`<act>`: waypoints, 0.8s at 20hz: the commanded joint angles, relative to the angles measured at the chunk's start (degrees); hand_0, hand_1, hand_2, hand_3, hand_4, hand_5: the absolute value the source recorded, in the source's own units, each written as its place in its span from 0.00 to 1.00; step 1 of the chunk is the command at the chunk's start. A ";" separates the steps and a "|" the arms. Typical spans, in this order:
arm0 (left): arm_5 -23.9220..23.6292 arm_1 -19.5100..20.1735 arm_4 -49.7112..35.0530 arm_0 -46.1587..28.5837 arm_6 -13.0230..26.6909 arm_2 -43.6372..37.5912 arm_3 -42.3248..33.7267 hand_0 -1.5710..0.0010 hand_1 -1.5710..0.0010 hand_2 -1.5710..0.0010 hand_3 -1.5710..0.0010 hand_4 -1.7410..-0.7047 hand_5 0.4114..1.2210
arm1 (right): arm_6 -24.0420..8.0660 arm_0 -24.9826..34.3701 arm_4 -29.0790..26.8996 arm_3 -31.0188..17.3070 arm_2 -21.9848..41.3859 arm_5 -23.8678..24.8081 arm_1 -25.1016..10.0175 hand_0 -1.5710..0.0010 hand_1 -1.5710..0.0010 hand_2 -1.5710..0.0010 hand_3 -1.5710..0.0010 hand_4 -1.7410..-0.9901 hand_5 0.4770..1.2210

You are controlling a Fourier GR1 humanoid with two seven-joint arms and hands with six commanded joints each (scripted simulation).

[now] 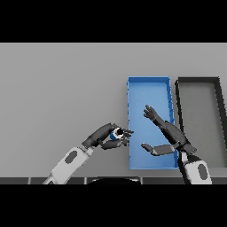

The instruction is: Pick up the blue pipe and place it into the blue bin.

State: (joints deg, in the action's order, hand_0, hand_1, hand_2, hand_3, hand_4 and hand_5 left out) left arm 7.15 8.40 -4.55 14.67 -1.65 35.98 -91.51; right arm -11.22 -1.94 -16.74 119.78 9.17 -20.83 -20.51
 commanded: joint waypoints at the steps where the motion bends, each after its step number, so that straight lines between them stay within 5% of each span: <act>1: 0.29 0.47 -0.52 0.62 -0.60 -1.00 0.47 0.00 0.00 0.00 0.05 0.00 1.00 | -1.42 1.52 -1.38 0.14 0.32 -0.86 -0.83 1.00 1.00 1.00 1.00 0.58 0.03; 8: 1.16 0.54 -0.83 0.22 -0.49 -0.51 -0.30 0.00 0.00 0.00 0.05 0.00 1.00 | -7.48 13.92 0.76 -1.00 9.63 -4.00 1.57 1.00 1.00 1.00 1.00 0.65 0.07; 16: 2.15 0.70 -0.13 0.30 -0.77 -0.08 -0.44 0.00 0.00 0.00 0.02 0.00 1.00 | -11.49 24.87 1.97 -9.88 13.46 -5.43 7.99 1.00 1.00 1.00 1.00 0.70 0.04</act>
State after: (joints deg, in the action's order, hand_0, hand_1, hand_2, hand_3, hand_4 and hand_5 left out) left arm 9.40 9.07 -4.77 15.01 -2.39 35.91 -91.96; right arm -22.87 23.01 -14.72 109.90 22.63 -26.17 -12.46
